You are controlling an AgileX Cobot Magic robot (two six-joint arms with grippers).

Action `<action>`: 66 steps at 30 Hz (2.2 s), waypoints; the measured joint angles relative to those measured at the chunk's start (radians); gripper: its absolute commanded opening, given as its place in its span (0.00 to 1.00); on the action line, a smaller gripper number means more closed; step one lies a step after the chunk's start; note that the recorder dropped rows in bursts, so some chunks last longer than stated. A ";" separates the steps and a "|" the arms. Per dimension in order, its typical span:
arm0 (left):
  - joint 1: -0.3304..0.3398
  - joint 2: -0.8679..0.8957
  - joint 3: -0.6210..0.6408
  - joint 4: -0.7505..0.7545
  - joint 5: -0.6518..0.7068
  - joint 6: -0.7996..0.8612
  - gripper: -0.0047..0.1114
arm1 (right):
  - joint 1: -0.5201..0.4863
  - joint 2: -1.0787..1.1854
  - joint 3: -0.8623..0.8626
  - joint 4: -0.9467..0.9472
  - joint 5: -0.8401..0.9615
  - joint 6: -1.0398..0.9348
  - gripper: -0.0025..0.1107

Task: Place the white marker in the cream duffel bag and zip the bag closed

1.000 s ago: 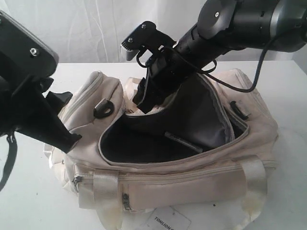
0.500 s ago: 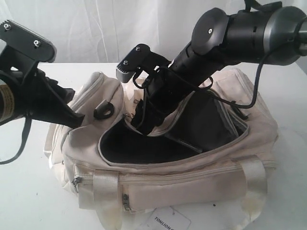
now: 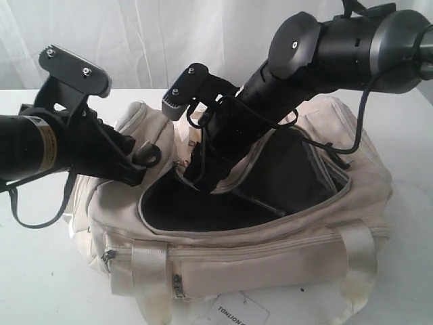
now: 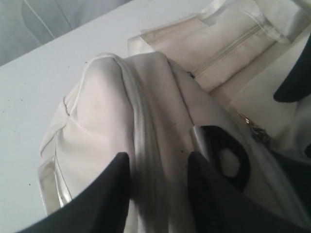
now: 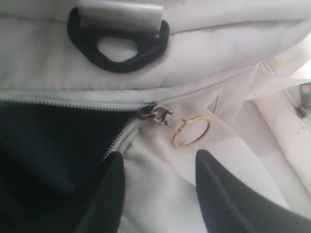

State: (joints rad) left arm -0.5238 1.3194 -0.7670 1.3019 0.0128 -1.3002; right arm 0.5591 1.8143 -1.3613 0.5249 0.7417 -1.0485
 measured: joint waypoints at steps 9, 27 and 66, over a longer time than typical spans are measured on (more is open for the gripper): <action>0.000 0.073 -0.009 0.038 0.041 0.000 0.39 | 0.000 0.024 0.002 0.000 -0.002 -0.034 0.41; 0.000 0.078 -0.012 0.064 0.078 0.000 0.04 | 0.000 0.066 -0.004 -0.030 -0.155 -0.106 0.41; 0.000 0.078 -0.012 0.076 0.078 0.000 0.04 | 0.042 0.128 -0.081 -0.054 -0.021 -0.095 0.41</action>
State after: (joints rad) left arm -0.5238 1.3969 -0.7791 1.3776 0.0908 -1.3002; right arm 0.6012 1.9427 -1.4424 0.4714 0.7203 -1.1440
